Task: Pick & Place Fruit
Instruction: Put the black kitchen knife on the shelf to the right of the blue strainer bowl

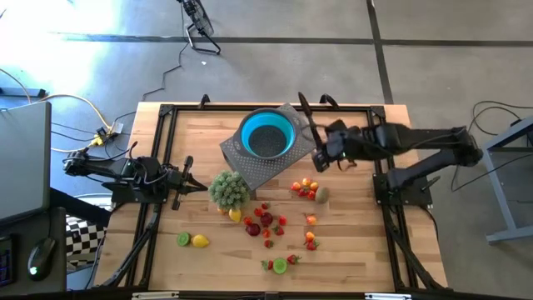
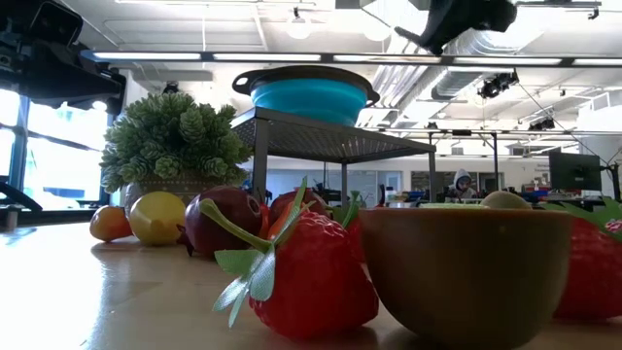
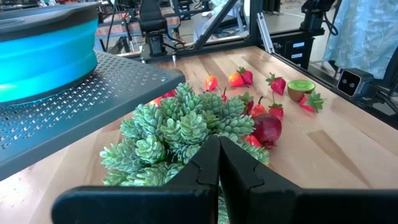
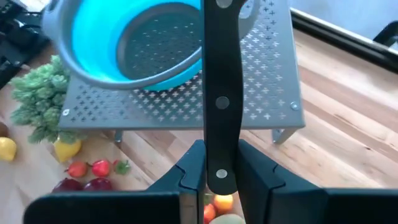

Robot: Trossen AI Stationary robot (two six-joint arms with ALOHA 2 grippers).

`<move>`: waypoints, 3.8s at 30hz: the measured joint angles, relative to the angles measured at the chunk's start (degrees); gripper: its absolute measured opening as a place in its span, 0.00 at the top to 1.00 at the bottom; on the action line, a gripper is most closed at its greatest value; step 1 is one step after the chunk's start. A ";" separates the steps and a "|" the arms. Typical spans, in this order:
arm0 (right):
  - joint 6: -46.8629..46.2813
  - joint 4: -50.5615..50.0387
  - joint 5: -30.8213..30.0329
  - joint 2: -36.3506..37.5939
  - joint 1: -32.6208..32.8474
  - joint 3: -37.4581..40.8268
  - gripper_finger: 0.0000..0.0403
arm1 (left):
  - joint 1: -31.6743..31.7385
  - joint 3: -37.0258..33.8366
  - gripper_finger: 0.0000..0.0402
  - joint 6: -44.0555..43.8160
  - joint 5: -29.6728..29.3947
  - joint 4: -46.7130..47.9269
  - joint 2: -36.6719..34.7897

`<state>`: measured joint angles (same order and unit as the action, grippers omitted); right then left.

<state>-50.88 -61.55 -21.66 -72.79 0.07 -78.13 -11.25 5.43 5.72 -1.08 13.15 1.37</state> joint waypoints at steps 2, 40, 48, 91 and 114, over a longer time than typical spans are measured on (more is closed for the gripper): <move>1.48 0.00 3.06 0.00 -3.36 0.00 0.87 | -0.02 0.00 1.00 0.01 0.00 0.02 -0.01; 13.65 -1.27 21.46 -13.92 -25.65 -17.55 0.87 | 0.00 0.00 1.00 -0.01 0.00 0.07 -0.01; 12.00 -12.44 21.39 -16.65 -29.64 -19.21 0.87 | -0.02 0.00 1.00 -0.01 0.00 0.07 0.00; 10.60 -18.31 28.21 -31.61 -26.16 -19.19 0.87 | 0.00 0.00 1.00 -1.72 0.02 0.28 -0.02; 11.75 -14.44 29.14 -31.05 -25.96 -19.21 0.63 | -0.02 0.00 1.00 -1.67 0.02 0.28 0.00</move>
<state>-39.13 -75.99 7.47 -103.85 -25.89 -97.34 -11.27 5.43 4.05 -1.06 13.43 1.37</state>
